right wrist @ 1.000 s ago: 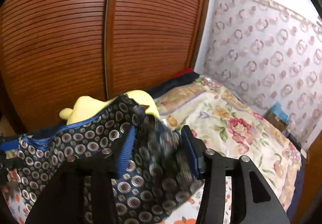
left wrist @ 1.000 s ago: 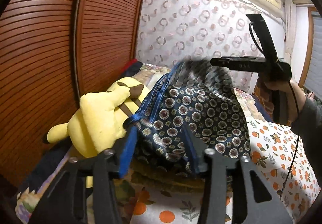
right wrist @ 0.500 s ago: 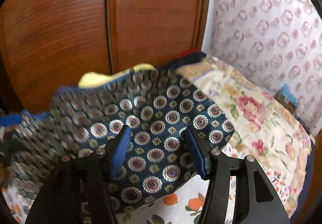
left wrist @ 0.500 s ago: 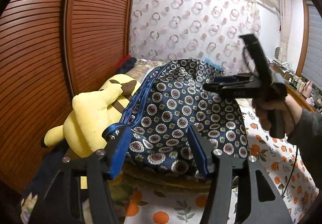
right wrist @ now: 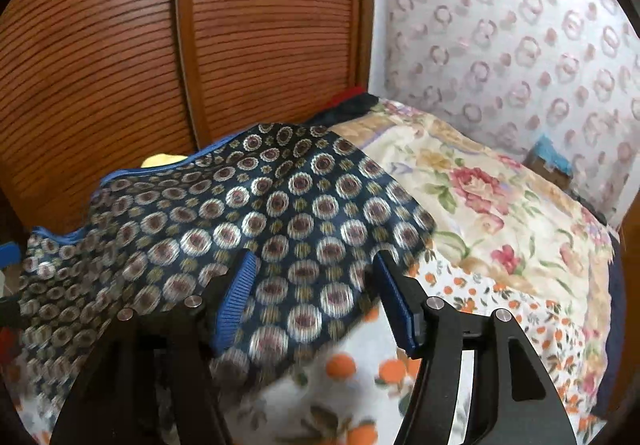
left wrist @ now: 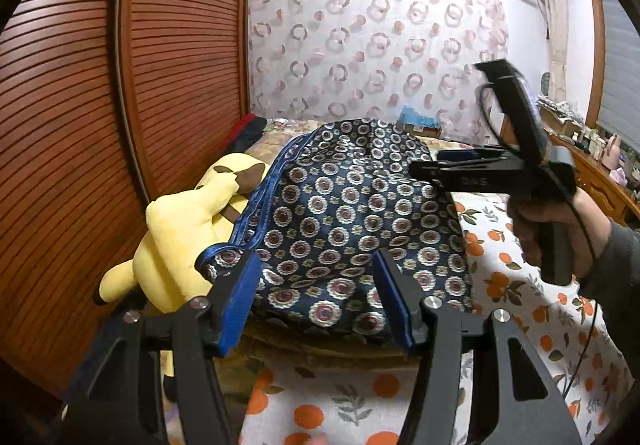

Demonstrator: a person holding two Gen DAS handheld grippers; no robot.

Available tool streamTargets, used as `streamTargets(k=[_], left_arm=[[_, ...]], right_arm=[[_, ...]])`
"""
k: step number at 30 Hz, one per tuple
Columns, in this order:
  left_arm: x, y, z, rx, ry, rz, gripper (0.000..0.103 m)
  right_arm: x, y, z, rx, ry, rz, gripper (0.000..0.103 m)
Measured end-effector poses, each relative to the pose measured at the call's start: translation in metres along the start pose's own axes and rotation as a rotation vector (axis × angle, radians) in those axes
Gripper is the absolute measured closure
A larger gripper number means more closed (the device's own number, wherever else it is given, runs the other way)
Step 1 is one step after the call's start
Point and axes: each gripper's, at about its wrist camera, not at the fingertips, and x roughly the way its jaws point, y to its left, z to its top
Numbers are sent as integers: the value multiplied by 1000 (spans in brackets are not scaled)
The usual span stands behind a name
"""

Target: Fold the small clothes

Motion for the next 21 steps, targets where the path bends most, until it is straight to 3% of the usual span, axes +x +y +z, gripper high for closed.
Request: streamTargets(k=[7, 16, 21], left_arm=[[-17, -20, 0, 29, -7, -22, 46], [-37, -53, -5, 41, -9, -76, 45], [-49, -73, -8, 59, -15, -115, 45]], right_arm=[[-66, 3, -28, 48, -50, -28, 40], [-149, 10, -70, 111, -102, -83, 22], [-194, 13, -99, 148, -139, -142, 18]])
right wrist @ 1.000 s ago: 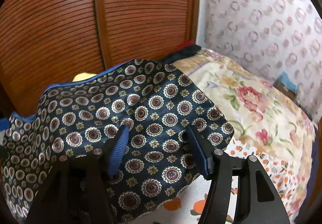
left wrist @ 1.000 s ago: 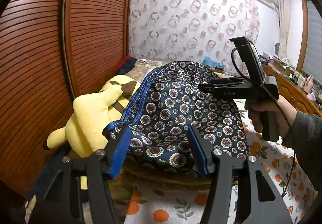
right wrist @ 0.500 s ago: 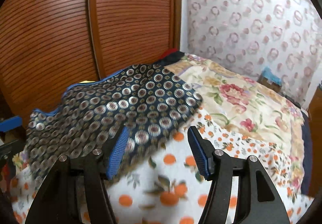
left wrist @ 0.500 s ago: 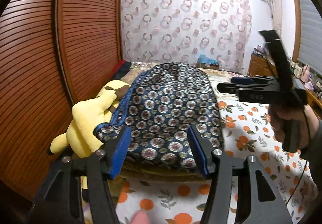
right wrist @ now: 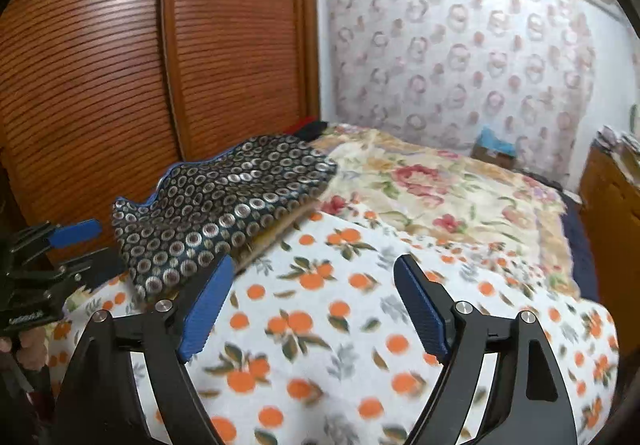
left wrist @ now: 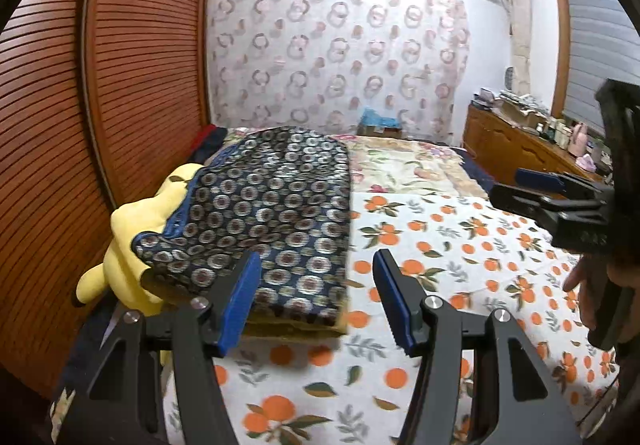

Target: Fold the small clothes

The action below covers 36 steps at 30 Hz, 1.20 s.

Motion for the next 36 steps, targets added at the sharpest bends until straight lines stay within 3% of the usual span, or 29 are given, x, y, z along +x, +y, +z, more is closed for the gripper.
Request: streamTargets(k=[15, 28, 36], left_arm=[[-28, -71, 10, 69, -25, -99, 45], [-71, -97, 40, 82, -99, -130, 45], [-82, -94, 45, 83, -120, -120, 45]], right_arm=[[-117, -35, -53, 133, -73, -224, 17], [-193, -42, -48, 175, -196, -333, 17], [-207, -41, -46, 183, -226, -379, 17]])
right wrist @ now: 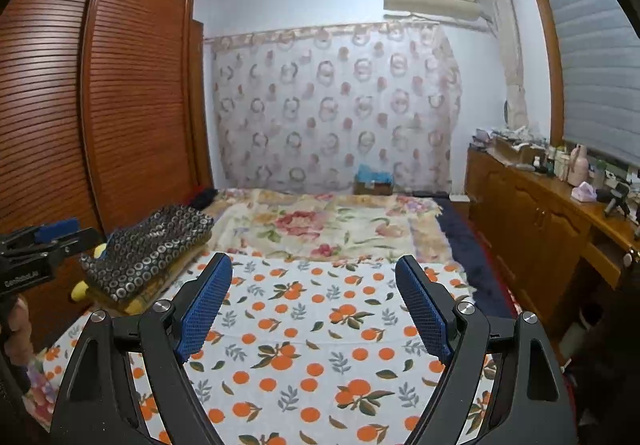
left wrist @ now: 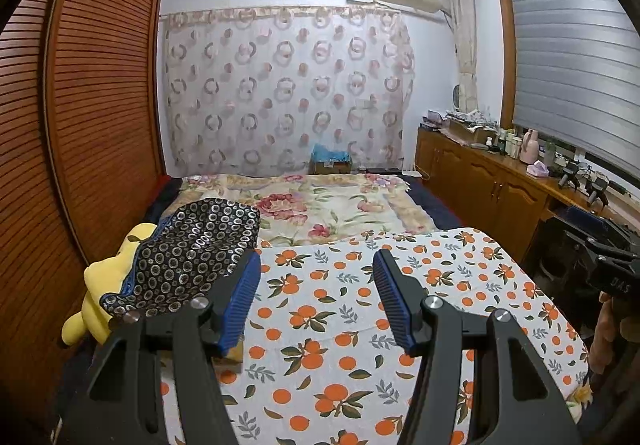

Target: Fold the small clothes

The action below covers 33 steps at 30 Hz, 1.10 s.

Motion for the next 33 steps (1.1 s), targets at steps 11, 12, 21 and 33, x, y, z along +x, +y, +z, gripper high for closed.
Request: streamTargets(k=[11, 12, 21, 33], left_arm=[[0, 0, 0, 1, -1, 1, 45], [0, 1, 0, 1, 0, 0, 45], [-1, 1, 0, 1, 1, 0, 45], [-1, 1, 0, 0, 2, 0, 45]], right_arm=[[3, -1, -1, 1, 0, -10, 17], [3, -1, -1, 2, 0, -9, 17], [3, -1, -2, 4, 1, -15, 17], [5, -5, -2, 5, 6, -28, 17]])
